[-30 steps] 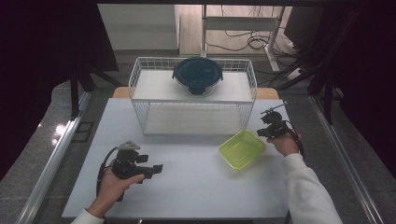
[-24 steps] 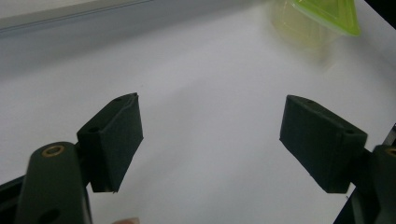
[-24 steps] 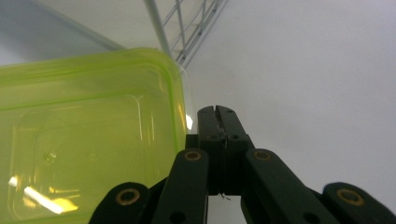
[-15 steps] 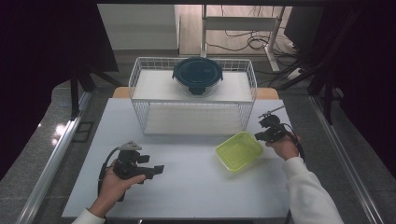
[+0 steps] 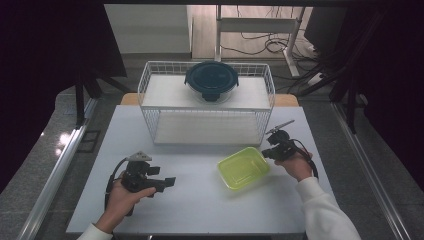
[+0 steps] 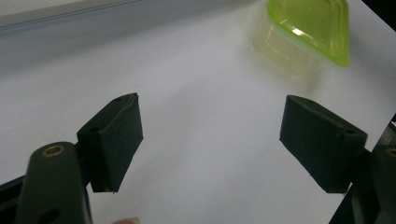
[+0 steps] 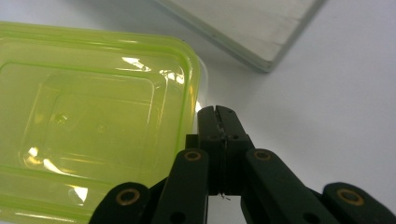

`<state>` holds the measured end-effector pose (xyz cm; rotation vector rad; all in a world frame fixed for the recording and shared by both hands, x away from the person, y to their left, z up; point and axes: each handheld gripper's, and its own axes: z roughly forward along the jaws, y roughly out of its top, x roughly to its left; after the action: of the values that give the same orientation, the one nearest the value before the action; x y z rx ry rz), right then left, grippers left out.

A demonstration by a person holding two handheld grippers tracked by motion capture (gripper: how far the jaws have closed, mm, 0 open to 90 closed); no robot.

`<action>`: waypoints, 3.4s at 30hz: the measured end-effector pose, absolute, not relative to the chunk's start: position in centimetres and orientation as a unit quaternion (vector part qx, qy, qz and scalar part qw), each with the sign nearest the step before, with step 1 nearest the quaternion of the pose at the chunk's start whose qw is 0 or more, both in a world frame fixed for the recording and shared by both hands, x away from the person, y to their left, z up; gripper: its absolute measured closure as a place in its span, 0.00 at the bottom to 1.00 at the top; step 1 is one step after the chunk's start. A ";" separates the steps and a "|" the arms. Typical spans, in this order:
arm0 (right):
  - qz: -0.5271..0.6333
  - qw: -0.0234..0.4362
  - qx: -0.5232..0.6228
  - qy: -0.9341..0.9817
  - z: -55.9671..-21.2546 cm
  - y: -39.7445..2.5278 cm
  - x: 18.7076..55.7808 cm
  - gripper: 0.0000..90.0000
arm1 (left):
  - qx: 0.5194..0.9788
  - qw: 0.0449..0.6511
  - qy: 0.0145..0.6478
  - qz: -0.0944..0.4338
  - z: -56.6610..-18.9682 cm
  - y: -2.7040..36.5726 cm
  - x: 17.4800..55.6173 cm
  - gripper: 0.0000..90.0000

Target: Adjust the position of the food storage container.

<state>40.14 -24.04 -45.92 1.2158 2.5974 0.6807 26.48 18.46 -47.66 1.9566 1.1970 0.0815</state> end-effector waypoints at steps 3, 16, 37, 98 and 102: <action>0.233 0.093 0.401 0.881 -46.1 -23.2 39.6 0.99 | 0.777 0.411 0.476 0.032 -47.7 18.5 26.5 0.23; 0.238 0.085 0.384 0.888 -46.5 -21.4 39.0 0.99 | 0.777 0.411 0.476 0.031 -47.7 18.6 26.5 0.23; 0.250 0.071 0.356 0.898 -47.1 -18.5 37.6 0.99 | 0.776 0.411 0.478 0.031 -47.7 18.6 26.4 0.23; 0.249 0.017 0.297 0.922 -48.0 -16.3 30.6 0.99 | 0.770 0.408 0.491 0.027 -48.3 19.2 26.5 0.23; 0.272 0.034 0.315 0.909 -47.3 -17.6 30.6 0.99 | 0.764 0.413 0.494 0.028 -48.2 19.5 26.6 0.23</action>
<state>30.62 -17.64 -47.26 0.9690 2.7951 0.8376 26.57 19.54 -48.24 1.9220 1.2429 0.0710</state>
